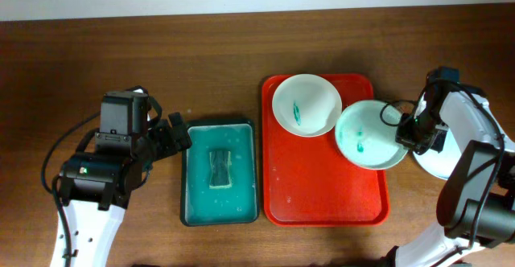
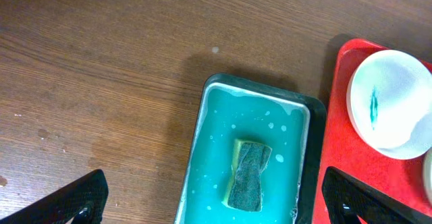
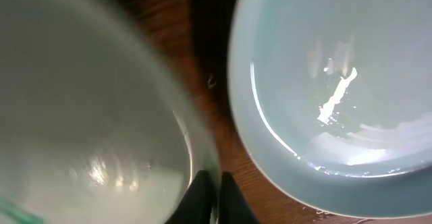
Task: Clean dirty plates on tray and stack at the side
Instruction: 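Carry the plate right and set it on the table beside the red tray, then grasp the sponge with the left gripper and the mint plate with the right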
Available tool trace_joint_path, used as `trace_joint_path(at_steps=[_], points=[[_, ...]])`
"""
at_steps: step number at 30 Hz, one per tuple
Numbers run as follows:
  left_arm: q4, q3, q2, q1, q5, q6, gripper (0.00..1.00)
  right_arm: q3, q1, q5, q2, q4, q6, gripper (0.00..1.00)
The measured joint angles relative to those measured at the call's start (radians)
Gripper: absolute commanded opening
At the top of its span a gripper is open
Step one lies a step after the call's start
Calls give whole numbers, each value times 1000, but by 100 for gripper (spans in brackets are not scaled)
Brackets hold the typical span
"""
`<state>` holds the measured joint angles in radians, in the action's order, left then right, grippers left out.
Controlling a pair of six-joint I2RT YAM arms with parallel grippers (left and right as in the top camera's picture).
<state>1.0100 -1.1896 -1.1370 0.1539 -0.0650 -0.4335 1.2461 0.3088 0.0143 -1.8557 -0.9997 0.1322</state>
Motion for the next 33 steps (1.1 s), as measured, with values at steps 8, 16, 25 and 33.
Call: trace_joint_path(at_steps=[8,16,25,33], points=[[0,0,0,0,0,0,100,3,-115,-127,327,-257,0,4],[0,0,0,0,0,0,99,-426,-389,-175,346,93,303,24],[0,0,-6,4,169,-1,93,-94,-370,-198,554,-69,134,34],[-59,166,-392,283,149,31,50,-86,-370,-200,634,-153,118,34]])
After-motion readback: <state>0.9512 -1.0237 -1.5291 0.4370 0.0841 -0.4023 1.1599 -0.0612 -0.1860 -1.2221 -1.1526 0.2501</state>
